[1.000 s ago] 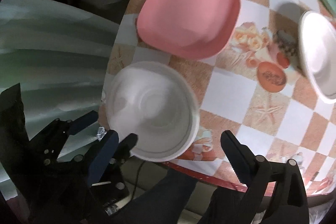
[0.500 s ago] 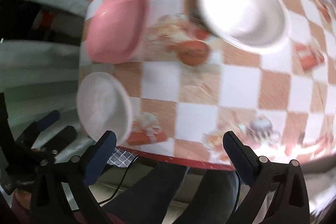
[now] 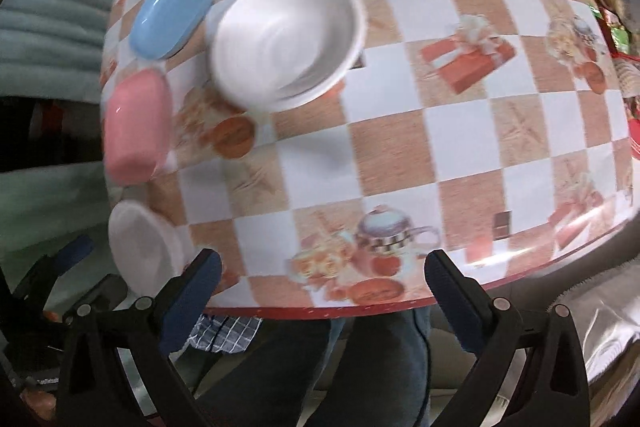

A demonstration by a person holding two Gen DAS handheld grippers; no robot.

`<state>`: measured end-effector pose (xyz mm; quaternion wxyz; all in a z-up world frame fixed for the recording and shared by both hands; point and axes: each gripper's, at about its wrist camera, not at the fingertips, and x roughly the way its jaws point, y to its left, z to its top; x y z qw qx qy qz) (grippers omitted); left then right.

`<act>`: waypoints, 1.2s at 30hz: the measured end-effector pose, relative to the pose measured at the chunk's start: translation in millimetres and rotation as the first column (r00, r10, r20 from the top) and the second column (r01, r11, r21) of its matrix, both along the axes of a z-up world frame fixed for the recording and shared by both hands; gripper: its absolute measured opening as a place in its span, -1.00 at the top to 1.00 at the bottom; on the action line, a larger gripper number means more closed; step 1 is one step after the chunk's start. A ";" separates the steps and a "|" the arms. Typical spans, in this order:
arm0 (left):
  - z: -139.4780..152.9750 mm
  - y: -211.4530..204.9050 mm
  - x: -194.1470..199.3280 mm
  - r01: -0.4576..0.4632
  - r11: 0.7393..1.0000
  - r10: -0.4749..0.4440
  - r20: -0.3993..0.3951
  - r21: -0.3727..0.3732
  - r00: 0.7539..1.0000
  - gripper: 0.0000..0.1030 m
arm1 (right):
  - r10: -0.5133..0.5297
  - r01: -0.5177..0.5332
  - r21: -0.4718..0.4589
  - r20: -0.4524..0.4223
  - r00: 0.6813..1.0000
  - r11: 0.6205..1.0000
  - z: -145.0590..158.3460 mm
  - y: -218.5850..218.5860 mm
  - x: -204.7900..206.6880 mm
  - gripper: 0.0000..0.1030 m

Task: Organize plates and bowls
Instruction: 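Move the left gripper toward the other white bowl beside the pink plate, then grasp the rim of the second white bowl with the left gripper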

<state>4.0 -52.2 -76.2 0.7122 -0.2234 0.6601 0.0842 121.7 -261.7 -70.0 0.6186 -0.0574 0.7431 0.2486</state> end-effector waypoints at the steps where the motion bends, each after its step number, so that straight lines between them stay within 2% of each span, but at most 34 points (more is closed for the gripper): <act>1: -2.0 -1.8 3.9 -0.004 1.000 0.004 -0.006 -0.004 1.000 -0.99 | 0.001 -0.001 -0.001 -0.003 1.000 1.000 -3.1 -1.7 4.5 -0.98; 6: -8.7 -7.0 23.6 -0.025 1.000 0.025 -0.035 0.003 0.999 -0.99 | 0.049 -0.050 -0.014 -0.030 0.998 0.999 -17.8 -0.3 27.2 -0.98; 15: -32.6 -13.2 76.4 -0.093 0.995 0.091 -0.095 -0.017 0.991 -0.99 | 0.122 -0.123 -0.020 -0.029 0.992 0.992 -33.3 11.4 76.7 -0.98; 25: -55.7 -10.6 139.0 -0.096 0.991 0.105 -0.107 0.088 0.989 -0.99 | 0.085 -0.085 -0.007 -0.024 0.996 0.996 -55.9 31.4 130.0 -0.98; 36: -85.1 -0.3 174.5 -0.117 0.989 0.128 -0.126 0.092 0.984 -0.99 | 0.079 -0.078 -0.002 0.014 0.997 0.997 -70.4 50.8 166.2 -0.98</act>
